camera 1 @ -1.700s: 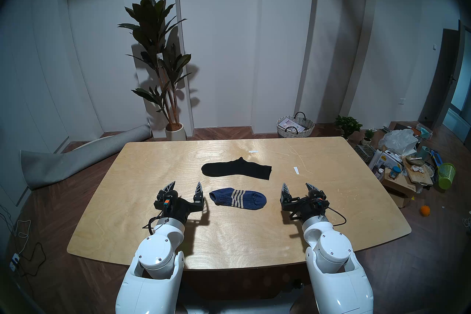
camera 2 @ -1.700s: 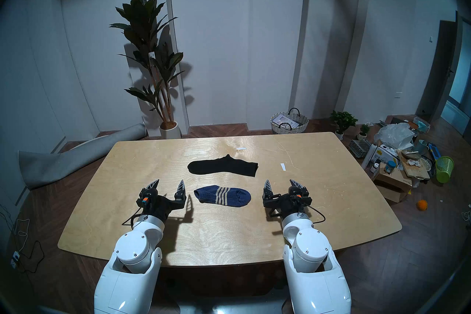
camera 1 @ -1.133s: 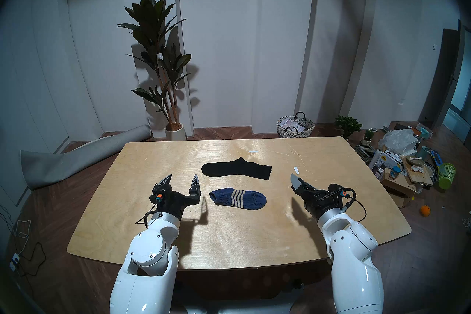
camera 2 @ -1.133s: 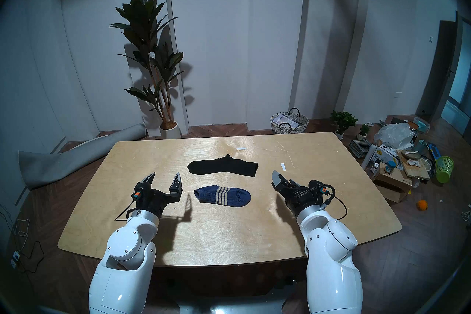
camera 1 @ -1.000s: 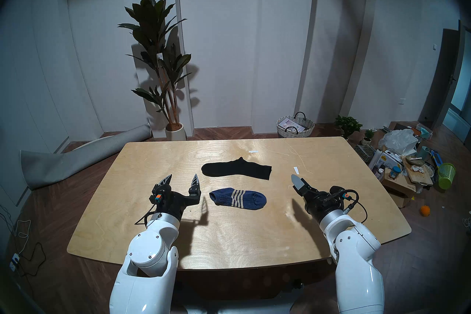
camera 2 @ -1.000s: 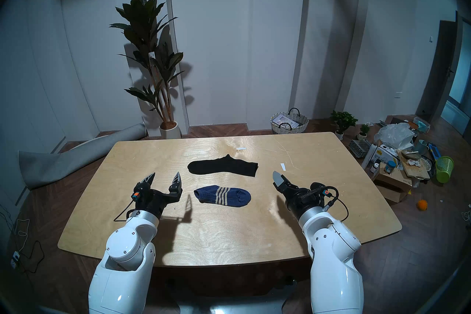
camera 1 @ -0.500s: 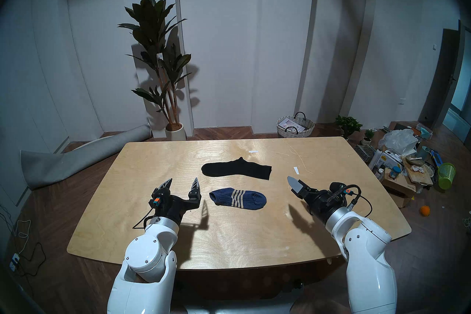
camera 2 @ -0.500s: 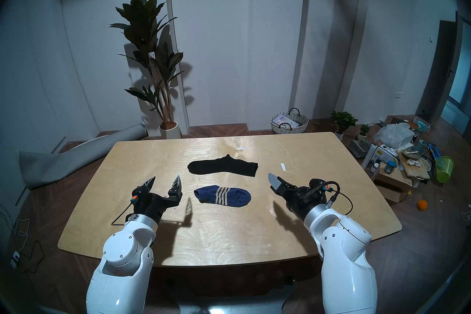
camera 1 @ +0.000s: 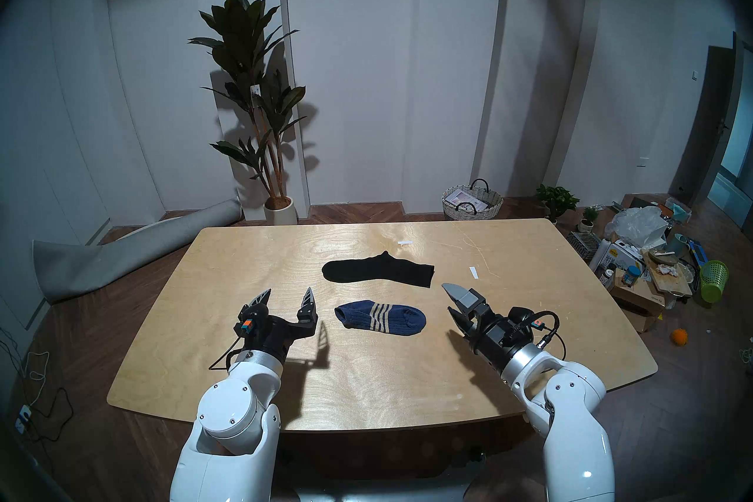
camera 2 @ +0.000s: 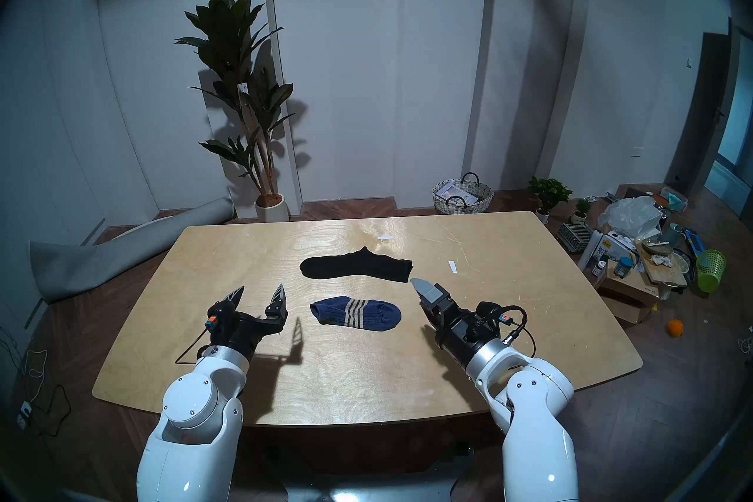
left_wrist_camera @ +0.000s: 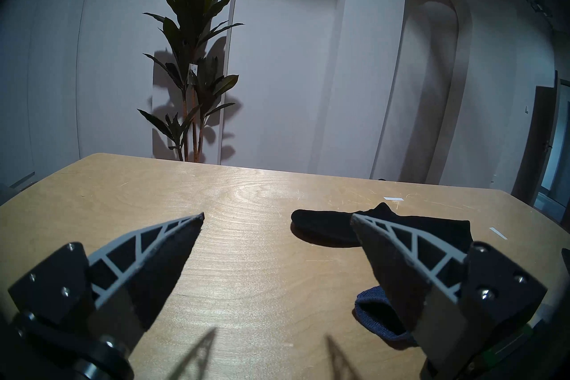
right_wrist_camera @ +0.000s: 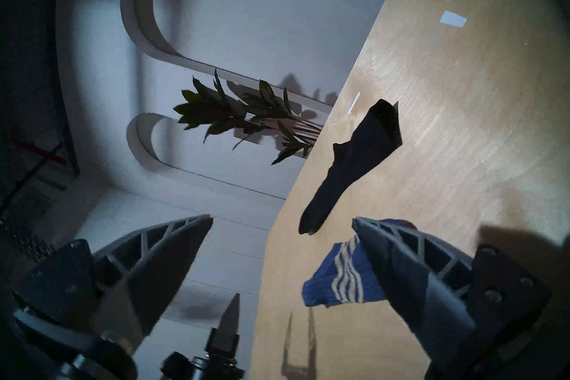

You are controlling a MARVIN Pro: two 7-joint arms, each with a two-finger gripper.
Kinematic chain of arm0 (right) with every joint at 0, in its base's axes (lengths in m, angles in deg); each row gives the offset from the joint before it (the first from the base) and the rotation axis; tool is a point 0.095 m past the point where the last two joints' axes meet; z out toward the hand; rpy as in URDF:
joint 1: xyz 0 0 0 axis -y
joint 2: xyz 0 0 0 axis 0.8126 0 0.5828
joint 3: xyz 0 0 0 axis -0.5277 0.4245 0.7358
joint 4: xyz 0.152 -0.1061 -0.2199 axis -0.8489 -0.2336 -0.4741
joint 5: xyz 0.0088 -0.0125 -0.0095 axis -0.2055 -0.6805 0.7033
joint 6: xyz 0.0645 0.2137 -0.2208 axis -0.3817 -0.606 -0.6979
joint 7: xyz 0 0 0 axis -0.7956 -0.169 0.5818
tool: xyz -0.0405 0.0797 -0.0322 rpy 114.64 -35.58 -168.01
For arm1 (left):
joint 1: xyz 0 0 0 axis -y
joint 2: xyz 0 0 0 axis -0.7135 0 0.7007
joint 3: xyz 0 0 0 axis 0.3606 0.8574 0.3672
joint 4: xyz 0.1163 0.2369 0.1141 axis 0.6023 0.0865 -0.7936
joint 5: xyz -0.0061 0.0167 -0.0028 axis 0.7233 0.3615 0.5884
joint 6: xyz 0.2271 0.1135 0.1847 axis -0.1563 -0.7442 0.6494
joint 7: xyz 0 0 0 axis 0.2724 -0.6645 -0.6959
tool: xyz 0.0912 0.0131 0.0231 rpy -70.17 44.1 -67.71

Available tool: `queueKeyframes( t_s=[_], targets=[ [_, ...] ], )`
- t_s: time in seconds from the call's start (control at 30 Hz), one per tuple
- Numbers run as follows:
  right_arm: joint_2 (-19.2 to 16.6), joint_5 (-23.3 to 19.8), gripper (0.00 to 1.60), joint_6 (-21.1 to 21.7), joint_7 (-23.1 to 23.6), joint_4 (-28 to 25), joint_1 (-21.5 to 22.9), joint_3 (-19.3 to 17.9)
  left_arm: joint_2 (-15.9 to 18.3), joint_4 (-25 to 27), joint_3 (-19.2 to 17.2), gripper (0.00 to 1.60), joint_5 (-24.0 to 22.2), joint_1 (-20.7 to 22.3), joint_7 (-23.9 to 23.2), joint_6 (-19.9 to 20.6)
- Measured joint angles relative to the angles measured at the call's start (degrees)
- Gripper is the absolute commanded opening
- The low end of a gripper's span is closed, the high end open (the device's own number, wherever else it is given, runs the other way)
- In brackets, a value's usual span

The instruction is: Fold socks in half once and place them neatly on the table

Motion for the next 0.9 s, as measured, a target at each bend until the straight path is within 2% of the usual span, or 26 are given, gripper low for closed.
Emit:
queueKeyframes(
  t_s=[0.17,0.33,0.63,0.9],
  targets=[
    [0.3,-4.3,1.60,-2.5,-4.4,-0.3,0.5,0.2,-0.2,0.1,0.0,1.60,0.0,0.0,0.2,0.0],
    [0.3,-7.6,1.60,-7.2,-10.6,-0.6,1.4,1.6,-0.3,0.1,0.0,1.60,0.0,0.0,0.4,0.0],
    [-0.2,-13.6,1.60,-16.2,-21.3,-0.5,3.6,5.8,-0.5,0.3,0.0,1.60,0.0,0.0,0.7,0.0],
    [-1.4,-19.0,1.60,-24.4,-31.1,2.3,7.5,10.1,-0.5,0.7,-0.7,1.60,-0.1,0.0,1.0,0.1]
  ],
)
